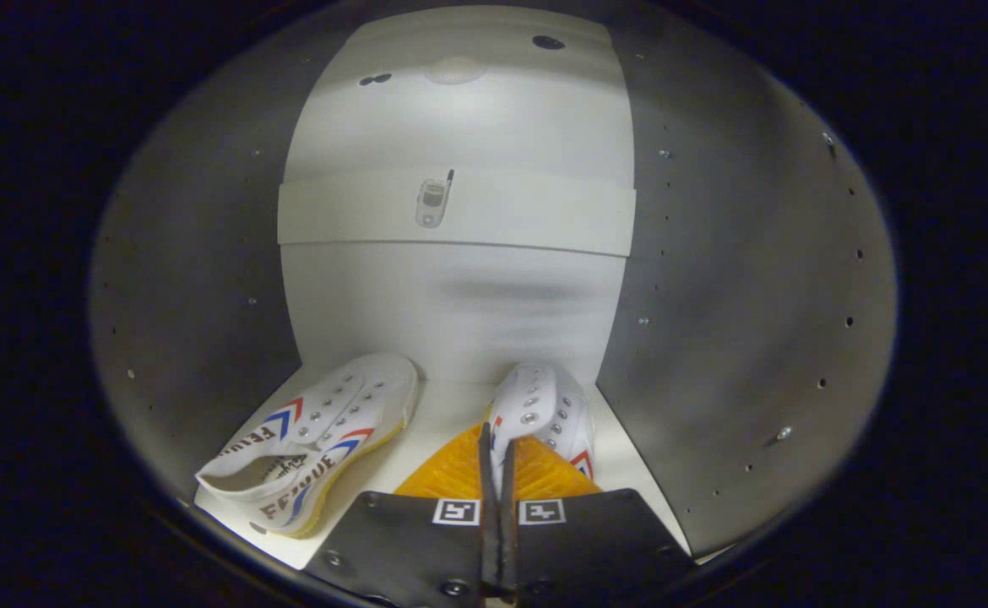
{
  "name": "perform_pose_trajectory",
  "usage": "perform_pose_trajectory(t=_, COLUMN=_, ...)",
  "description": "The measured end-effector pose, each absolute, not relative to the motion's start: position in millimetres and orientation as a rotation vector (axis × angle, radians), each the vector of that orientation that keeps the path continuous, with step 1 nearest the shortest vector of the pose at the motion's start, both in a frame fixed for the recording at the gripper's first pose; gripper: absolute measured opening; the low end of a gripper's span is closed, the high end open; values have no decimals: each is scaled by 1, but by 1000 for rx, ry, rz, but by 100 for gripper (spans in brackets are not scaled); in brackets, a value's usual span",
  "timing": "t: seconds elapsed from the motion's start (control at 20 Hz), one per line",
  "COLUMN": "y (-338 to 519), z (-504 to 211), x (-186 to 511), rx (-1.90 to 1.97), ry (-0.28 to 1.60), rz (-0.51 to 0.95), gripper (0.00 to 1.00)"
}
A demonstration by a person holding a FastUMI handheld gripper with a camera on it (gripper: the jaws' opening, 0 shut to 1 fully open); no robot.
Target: Open the shoe cabinet door, grab the shoes and put them into the shoe cabinet, then close the shoe cabinet door.
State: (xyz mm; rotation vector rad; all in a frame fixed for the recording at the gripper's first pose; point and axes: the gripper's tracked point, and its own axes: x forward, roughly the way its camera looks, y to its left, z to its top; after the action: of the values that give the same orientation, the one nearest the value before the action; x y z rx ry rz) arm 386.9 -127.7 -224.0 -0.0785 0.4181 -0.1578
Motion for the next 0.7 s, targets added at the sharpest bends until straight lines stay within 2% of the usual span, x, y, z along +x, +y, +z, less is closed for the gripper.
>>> perform_pose_trajectory(t=0.45, y=-120, z=-241, x=384, rx=14, ry=495, rz=-142, gripper=3)
perform_pose_trajectory(t=0.7, y=-121, z=-242, x=382, rx=40, ry=508, rz=-168, gripper=8)
